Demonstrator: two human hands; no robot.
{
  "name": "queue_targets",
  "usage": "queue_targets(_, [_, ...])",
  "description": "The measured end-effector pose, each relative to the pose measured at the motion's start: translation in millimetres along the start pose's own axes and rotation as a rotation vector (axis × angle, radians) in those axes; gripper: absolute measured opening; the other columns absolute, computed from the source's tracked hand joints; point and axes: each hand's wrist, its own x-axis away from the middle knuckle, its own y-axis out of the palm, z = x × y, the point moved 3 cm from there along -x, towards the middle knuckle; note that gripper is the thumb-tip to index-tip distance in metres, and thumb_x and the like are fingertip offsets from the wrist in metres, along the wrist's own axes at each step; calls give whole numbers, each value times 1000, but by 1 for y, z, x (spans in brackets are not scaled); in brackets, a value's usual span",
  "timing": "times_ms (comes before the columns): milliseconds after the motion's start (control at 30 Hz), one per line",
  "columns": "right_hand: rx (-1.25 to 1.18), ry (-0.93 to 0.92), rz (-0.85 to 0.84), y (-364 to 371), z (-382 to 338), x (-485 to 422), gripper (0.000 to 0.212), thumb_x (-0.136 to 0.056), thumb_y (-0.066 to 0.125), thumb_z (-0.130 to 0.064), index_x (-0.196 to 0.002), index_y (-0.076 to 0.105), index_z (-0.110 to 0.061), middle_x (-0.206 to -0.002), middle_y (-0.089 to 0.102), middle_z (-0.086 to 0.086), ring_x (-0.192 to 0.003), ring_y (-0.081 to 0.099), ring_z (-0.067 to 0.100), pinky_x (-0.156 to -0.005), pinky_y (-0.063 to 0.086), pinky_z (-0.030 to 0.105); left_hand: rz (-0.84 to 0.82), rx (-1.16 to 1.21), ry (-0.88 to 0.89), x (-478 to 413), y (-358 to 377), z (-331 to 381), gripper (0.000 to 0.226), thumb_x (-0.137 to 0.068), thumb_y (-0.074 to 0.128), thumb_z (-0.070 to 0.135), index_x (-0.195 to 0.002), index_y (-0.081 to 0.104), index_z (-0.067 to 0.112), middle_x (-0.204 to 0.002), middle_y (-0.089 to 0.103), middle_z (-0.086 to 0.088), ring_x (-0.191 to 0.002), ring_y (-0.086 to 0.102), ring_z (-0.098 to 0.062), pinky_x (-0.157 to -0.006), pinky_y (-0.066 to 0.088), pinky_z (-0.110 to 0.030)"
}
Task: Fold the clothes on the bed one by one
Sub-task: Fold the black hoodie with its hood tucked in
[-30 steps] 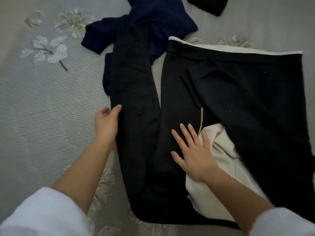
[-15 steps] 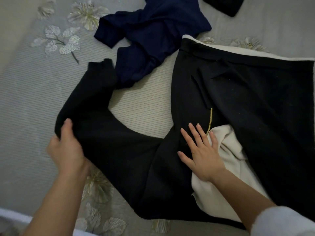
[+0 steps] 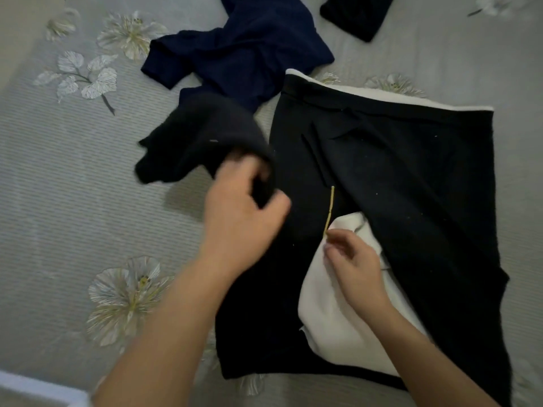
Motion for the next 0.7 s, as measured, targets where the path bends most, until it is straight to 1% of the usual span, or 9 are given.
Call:
queue_targets(67, [-208, 105, 146, -25, 5, 0, 19, -89, 58, -1, -91, 68, -17, -86, 71, -4, -81, 65, 1, -74, 48, 11, -277, -22, 214, 11, 44, 23, 17, -68, 63, 18, -79, 50, 15, -89, 50, -2, -92, 48, -18, -82, 32, -18])
queue_targets(133, [-323, 199, 299, -51, 13, 0, 22, -90, 54, -1, -87, 68, -18, -81, 70, 3, -72, 67, 7, -66, 53, 16, -639, -113, 288, 39, 86, 26, 26, -74, 63, 21, -96, 51, 18, -132, 47, -12, -134, 31, -29, -115, 18, -34])
queue_targets(233, [-293, 314, 426, -78, 27, 0, 14, -92, 54, -12, -95, 63, -23, -91, 69, 4, -75, 67, 9, -59, 52, 16, -991, -425, 138, 92, 116, -5, 74, -83, 61, 23, -146, 22, 32, -159, -18, 3, -142, -29, -22, -111, -18, -47])
queue_targets(333, [-271, 396, 331, -81, 32, -5, 39, -87, 65, -35, -120, 54, -17, -102, 65, 5, -83, 66, 9, -64, 52, 23, -902, -570, 148, 118, 105, -36, 84, -88, 52, 28, -150, -4, 36, -157, -24, 0, -138, -35, -19, -108, -24, -41])
queue_targets(400, [-167, 416, 285, -76, 27, -11, 72, -76, 70, -53, -133, 43, -18, -106, 63, 2, -89, 65, 11, -76, 56, 33, -835, -596, 164, 123, 90, -46, 82, -87, 50, 35, -152, 0, 34, -160, -17, 0, -141, -28, -17, -111, -21, -36])
queue_targets(467, [-110, 464, 320, -72, 22, -21, 86, -71, 73, -55, -138, 34, -18, -106, 63, 1, -95, 63, 15, -85, 54, 39, -790, -628, 181, 126, 78, -50, 80, -81, 60, 37, -151, 21, 29, -160, 12, -7, -147, 7, -25, -117, 7, -41])
queue_targets(533, [-314, 578, 472, -72, 14, -34, 74, -74, 77, -37, -131, 40, -8, -102, 63, 5, -86, 62, 17, -75, 54, 35, -753, -593, 132, 127, 69, -47, 77, -71, 72, 30, -142, 43, 23, -134, 49, -8, -119, 52, -27, -93, 46, -38])
queue_targets(633, [-668, 598, 502, -78, -9, -59, 19, -78, 70, -9, -87, 53, -9, -67, 52, 5, -41, 46, 7, -36, 33, 15, -713, -502, -7, 126, 59, -46, 75, -83, 59, 22, -148, 24, 33, -112, 43, 4, -75, 48, -11, -60, 43, -25])
queue_targets(700, [-603, 431, 442, -94, -30, -72, 22, -77, 66, -6, -66, 51, -17, -53, 47, -3, -31, 36, 4, -32, 23, 13, -674, -424, 0, 127, 56, -38, 77, -83, 58, 20, -147, 19, 38, -107, 44, 6, -63, 45, -9, -52, 44, -26])
